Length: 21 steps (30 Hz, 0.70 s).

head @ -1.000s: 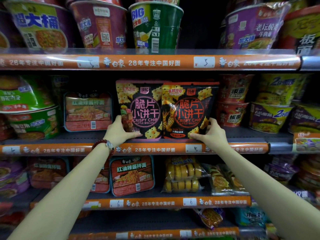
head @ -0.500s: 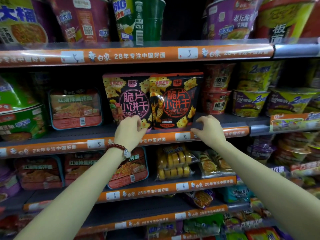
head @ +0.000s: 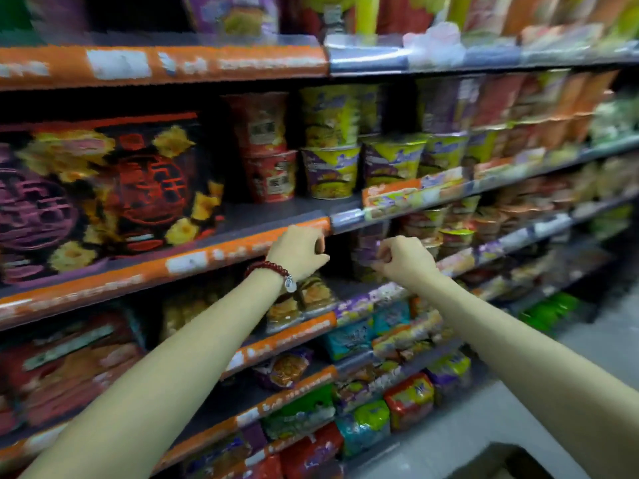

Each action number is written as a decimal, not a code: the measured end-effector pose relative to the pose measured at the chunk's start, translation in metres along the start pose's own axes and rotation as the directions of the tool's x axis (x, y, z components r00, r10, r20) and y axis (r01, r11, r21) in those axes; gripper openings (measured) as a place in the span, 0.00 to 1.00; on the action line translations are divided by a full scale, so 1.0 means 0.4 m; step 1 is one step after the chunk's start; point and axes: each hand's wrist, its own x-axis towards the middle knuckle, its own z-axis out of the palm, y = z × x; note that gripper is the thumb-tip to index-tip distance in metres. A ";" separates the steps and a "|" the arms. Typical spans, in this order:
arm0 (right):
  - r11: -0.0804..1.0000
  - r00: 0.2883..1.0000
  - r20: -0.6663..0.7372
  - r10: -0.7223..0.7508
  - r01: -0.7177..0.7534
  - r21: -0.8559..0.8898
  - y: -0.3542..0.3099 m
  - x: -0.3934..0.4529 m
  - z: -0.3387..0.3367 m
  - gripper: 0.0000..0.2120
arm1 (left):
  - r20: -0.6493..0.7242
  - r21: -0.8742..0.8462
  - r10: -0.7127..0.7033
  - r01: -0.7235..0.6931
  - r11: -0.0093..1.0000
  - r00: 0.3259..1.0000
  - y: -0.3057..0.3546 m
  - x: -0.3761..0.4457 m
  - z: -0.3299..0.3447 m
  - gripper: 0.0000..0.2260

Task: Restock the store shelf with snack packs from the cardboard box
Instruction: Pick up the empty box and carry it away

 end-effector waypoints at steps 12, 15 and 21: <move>0.839 0.840 0.025 0.542 -0.540 -0.067 0.614 -0.214 -0.105 0.10 | 0.356 -0.148 0.315 -0.280 0.948 0.880 0.460 0.226 0.459 0.10; 0.747 0.749 0.025 0.663 -0.659 -0.086 0.744 -0.271 -0.100 0.10 | 0.437 -0.186 0.386 -0.339 0.922 0.812 0.542 0.274 0.583 0.09; 0.482 0.480 0.052 0.876 -0.874 -0.056 0.956 -0.356 -0.037 0.10 | 0.570 -0.249 0.487 -0.425 0.870 0.662 0.668 0.381 0.837 0.10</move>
